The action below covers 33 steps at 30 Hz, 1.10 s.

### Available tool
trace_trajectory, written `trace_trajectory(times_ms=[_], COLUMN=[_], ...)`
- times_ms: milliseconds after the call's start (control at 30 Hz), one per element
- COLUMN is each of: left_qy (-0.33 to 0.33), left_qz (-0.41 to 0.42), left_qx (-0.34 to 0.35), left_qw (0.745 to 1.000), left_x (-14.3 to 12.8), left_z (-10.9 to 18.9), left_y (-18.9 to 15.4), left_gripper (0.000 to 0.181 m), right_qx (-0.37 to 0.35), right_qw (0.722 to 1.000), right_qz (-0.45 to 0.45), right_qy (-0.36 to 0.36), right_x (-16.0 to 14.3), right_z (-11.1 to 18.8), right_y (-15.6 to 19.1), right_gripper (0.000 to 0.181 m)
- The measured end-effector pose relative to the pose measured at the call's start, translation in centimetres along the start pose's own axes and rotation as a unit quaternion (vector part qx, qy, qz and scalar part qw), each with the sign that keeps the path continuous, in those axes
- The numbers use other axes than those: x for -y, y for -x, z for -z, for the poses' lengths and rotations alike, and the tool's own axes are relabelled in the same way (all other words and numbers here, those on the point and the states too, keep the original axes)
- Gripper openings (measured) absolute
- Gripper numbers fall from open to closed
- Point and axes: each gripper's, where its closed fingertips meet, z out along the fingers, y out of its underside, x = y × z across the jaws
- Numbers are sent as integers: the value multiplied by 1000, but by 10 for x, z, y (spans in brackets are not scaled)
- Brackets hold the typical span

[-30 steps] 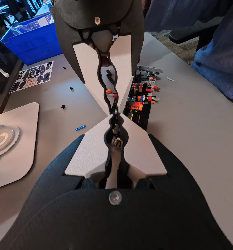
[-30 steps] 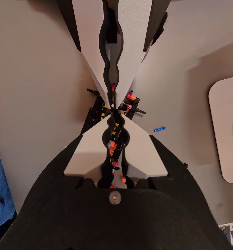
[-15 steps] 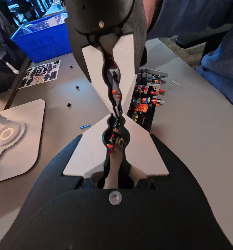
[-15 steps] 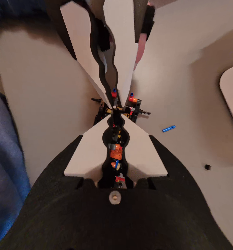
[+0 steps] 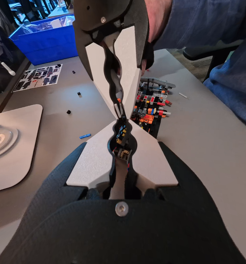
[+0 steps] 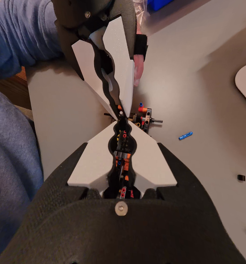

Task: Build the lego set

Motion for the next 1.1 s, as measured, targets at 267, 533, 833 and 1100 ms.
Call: trace_trajectory(times_ms=[267, 533, 833, 1100], left_qy=[-3, 22, 21, 19], left_qz=[11, -7, -8, -6], left_qx=[-19, -24, -27, -26], left_qw=[1000, 999, 999, 999], left_x=[0, -5, -5, -5], left_z=[2, -1, -1, -1], left_y=[-3, -8, -9, -8], left_gripper=[4, 5, 5, 5], right_qx=[-22, -49, -44, -40], right_qw=[999, 993, 991, 992], right_qz=[43, 97, 103, 97], right_qy=[6, 51, 73, 76], right_x=[2, 0, -2, -4], right_z=[0, 0, -3, -3], right_y=[3, 4, 5, 5], right_gripper=[6, 8, 4, 5])
